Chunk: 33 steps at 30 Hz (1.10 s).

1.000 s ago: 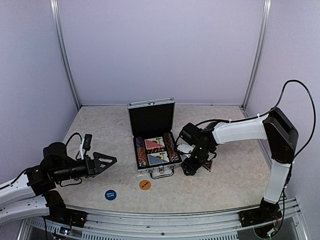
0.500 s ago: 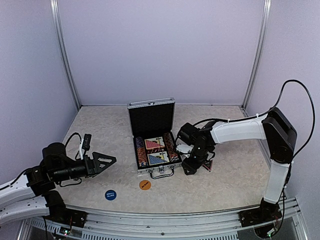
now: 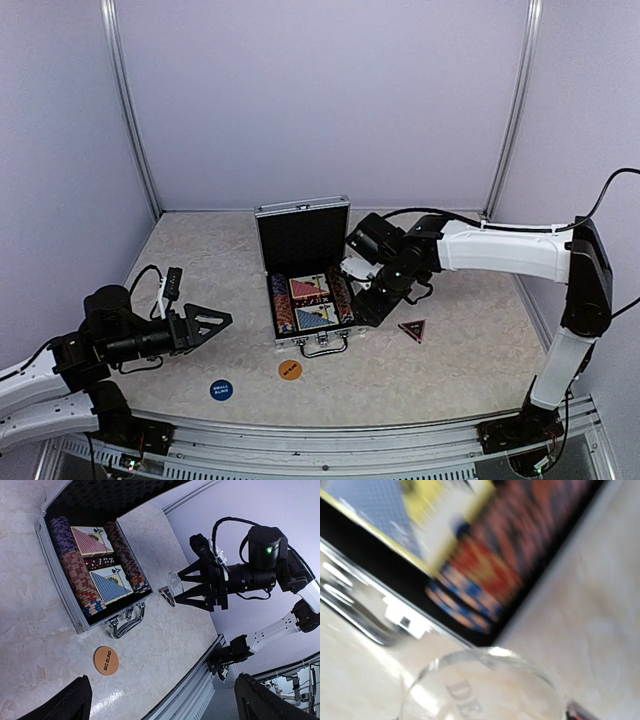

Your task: Pack up texas hold em set

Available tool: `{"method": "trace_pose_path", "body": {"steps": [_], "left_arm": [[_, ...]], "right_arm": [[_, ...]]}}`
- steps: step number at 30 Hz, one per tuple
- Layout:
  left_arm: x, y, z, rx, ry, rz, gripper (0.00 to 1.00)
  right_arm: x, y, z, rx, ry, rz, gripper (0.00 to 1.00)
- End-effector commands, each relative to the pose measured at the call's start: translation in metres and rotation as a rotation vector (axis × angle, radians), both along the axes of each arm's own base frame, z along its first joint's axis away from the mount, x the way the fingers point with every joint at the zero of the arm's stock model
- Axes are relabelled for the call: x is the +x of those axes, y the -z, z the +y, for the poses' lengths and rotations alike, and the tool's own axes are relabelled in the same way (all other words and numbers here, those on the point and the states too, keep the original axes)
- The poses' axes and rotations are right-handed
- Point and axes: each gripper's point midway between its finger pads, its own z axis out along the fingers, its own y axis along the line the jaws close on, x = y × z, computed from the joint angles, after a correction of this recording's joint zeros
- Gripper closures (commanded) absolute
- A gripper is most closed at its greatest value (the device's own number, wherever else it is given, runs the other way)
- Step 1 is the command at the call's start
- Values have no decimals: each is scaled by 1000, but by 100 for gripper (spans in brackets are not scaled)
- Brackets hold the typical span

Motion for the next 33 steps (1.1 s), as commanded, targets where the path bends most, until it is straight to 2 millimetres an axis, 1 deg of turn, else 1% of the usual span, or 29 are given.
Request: {"method": "trace_pose_path", "body": {"steps": [1, 3, 7, 10, 15, 16, 21, 23, 33], "left_arm": [[0, -1, -1, -15, -2, -10, 1], [0, -1, -1, -17, -1, -10, 1], [-2, -2, -1, -19, -4, -9, 1], [-3, -2, 2, -17, -11, -7, 1], [-4, -4, 6, -19, -21, -10, 1], [-5, -3, 6, -17, -22, -8, 1], [-6, -4, 9, -18, -30, -9, 1], [-6, -3, 9, -16, -30, -9, 1], [-5, -3, 9, -13, -30, -8, 1]], "right_arm": [[4, -16, 30, 16, -37, -46, 67], [15, -23, 46, 24, -51, -74, 67], [37, -26, 73, 33, -68, -112, 68], [52, -23, 92, 34, -86, -129, 67], [73, -10, 116, 16, -100, -152, 68], [76, -4, 119, 10, -100, -147, 68], [88, 8, 133, 17, -95, -163, 67], [92, 12, 137, 6, -120, -179, 67], [107, 30, 146, -10, -123, -221, 67]]}}
